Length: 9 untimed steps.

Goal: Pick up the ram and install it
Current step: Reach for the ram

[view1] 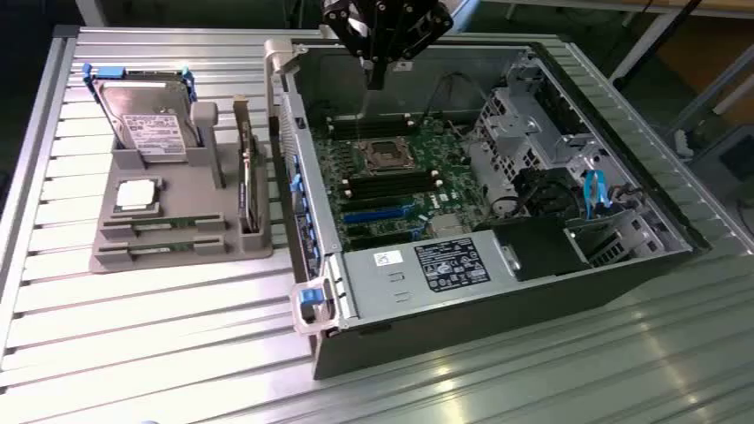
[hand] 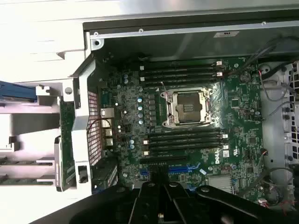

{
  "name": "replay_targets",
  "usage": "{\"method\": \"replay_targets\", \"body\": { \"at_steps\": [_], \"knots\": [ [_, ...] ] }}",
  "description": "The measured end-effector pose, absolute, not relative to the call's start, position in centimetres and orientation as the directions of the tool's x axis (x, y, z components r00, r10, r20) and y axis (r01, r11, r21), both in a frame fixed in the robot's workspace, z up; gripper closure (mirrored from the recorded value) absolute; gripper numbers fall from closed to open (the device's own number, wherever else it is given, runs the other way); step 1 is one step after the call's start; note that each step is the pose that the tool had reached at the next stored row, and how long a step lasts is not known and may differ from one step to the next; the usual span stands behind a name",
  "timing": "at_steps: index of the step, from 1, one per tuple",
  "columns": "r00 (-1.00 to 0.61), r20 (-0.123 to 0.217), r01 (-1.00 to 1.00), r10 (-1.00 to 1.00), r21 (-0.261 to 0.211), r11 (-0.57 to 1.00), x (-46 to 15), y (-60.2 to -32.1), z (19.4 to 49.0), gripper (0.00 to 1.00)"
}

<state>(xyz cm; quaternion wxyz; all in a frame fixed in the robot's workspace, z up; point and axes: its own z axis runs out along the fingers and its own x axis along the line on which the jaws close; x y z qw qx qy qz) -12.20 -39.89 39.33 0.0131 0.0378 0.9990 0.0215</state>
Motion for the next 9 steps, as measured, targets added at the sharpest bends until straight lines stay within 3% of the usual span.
{"method": "replay_targets", "body": {
  "at_steps": [9],
  "knots": [
    [-0.997, -0.024, 0.075, 0.076, 0.044, 0.996, -13.51, -39.89, 39.33, 0.91]
  ]
}}
